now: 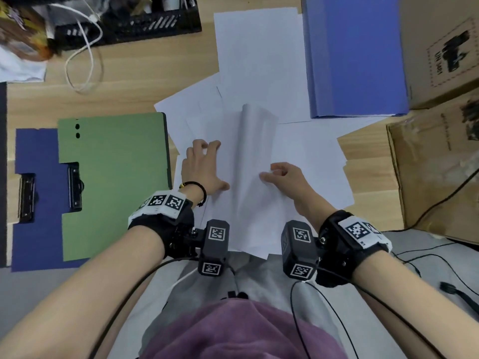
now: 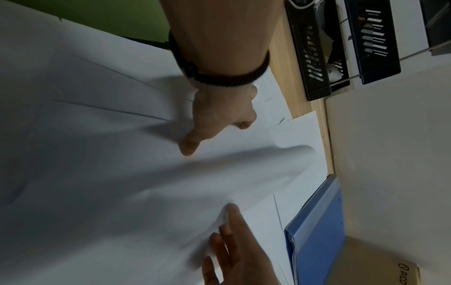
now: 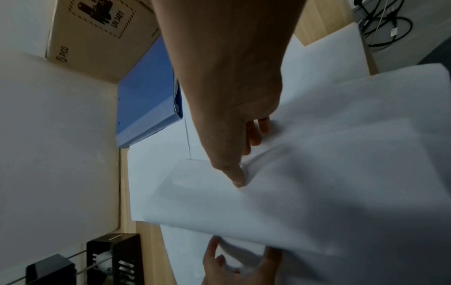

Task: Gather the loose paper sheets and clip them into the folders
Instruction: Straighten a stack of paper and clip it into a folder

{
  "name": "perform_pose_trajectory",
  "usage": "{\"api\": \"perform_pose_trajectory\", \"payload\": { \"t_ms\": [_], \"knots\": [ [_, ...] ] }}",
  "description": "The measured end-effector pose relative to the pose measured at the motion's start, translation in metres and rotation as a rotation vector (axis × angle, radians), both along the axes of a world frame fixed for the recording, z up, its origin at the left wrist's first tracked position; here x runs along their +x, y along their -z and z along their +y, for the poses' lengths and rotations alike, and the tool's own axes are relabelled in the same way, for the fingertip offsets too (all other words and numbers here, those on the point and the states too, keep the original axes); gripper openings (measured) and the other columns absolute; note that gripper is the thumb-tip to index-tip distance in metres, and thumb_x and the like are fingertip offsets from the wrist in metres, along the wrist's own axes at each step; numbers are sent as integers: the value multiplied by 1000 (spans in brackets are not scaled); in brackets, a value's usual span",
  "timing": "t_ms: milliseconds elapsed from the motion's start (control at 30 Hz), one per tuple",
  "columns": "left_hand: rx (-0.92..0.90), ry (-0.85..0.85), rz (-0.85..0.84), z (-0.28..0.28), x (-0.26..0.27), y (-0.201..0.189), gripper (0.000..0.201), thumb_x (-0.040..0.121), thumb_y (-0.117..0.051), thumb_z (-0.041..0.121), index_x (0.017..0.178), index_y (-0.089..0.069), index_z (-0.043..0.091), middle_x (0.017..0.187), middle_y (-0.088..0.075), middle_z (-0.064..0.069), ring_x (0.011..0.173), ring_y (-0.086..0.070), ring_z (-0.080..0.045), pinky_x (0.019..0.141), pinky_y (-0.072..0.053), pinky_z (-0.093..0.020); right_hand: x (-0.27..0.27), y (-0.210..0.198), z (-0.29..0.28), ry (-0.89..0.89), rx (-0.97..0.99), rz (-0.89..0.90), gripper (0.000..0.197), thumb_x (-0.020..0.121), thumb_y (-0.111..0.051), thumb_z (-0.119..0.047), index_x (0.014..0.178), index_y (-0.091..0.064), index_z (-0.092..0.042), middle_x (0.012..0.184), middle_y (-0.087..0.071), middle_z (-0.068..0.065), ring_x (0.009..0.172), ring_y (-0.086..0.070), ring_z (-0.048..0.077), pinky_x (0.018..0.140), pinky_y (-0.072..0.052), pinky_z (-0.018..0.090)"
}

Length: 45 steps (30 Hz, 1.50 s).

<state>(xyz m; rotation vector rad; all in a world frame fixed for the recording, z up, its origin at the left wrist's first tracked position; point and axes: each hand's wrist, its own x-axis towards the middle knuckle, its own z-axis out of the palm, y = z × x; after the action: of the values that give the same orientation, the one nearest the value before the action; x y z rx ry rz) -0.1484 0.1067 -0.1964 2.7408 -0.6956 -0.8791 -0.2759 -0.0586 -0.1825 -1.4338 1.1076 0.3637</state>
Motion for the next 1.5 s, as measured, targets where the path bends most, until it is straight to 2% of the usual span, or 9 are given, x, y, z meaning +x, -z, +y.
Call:
{"api": "perform_pose_trajectory", "payload": {
  "t_ms": [267, 467, 633, 733, 933, 1033, 1100, 1200, 1500],
  "knots": [
    [-39, 3, -9, 5, -1, 4, 102, 58, -86, 39, 142, -31, 24, 139, -28, -9, 123, -33, -31, 93, -39, -38, 3, -12, -2, 236, 281, 30, 68, 84, -76, -28, 137, -35, -18, 123, -50, 1, 117, -55, 23, 89, -55, 45],
    [-102, 14, -5, 13, -6, 5, 82, 71, -78, 23, 141, -36, 20, 143, -27, -7, 127, -30, -29, 85, -42, -36, 6, -13, 9, 139, 190, 37, 71, 87, -71, -34, 143, -33, -14, 121, -60, 3, 93, -64, 17, 69, -47, 24],
    [-91, 50, 6, 17, 0, 2, 76, 73, -76, 18, 138, -37, 18, 141, -30, -5, 126, -33, -25, 72, -42, -33, 6, -19, 13, 0, 138, -17, 14, 89, -68, -26, 99, -61, -20, 91, -63, -3, 72, -55, 9, 64, -40, 20],
    [-51, 70, -7, 13, 5, 0, 71, 74, -75, 20, 135, -39, 16, 135, -37, -7, 122, -37, -27, 71, -43, -36, 3, -26, 3, 65, 40, -76, 4, 93, -61, -14, 96, -59, -13, 80, -59, 0, 52, -56, 0, 49, -41, 11],
    [-72, -29, 29, 8, 12, 6, 66, 75, -69, 16, 133, -38, 15, 120, -52, -10, 118, -37, -30, 77, -39, -32, -10, -21, -27, 119, -147, -10, 39, 90, -57, -11, 62, -32, -21, 65, -31, -1, 61, -30, 15, 52, -25, 22],
    [-203, -183, 134, -1, 15, 6, 70, 78, -68, 21, 138, -33, 14, 128, -45, -12, 122, -35, -31, 93, -34, -32, -9, -17, -31, 81, -92, 3, 28, 89, -56, -13, 67, -40, -16, 67, -36, 2, 66, -34, 19, 60, -29, 29],
    [-262, -219, 182, -10, 15, 5, 72, 79, -69, 25, 140, -32, 14, 134, -39, -13, 126, -34, -31, 99, -30, -31, -4, -21, -28, 47, 5, -39, 15, 90, -57, -20, 98, -56, -7, 84, -52, 5, 77, -48, 22, 68, -36, 30],
    [-281, -198, 235, -22, 16, 4, 69, 82, -67, 26, 141, -34, 16, 137, -35, -11, 128, -34, -29, 101, -28, -28, 9, -30, -24, -29, 89, -87, 41, 97, -54, -17, 137, -49, -18, 121, -63, -4, 109, -64, 22, 79, -50, 26],
    [-195, 22, 132, -46, 19, 0, 81, 72, -75, 32, 142, -35, 22, 138, -31, -6, 130, -25, -28, 102, -32, -31, 18, -37, -81, -51, -111, -107, 19, 93, -53, -7, 108, -65, -9, 90, -69, 3, 72, -65, 15, 62, -51, 24]
  ]
}}
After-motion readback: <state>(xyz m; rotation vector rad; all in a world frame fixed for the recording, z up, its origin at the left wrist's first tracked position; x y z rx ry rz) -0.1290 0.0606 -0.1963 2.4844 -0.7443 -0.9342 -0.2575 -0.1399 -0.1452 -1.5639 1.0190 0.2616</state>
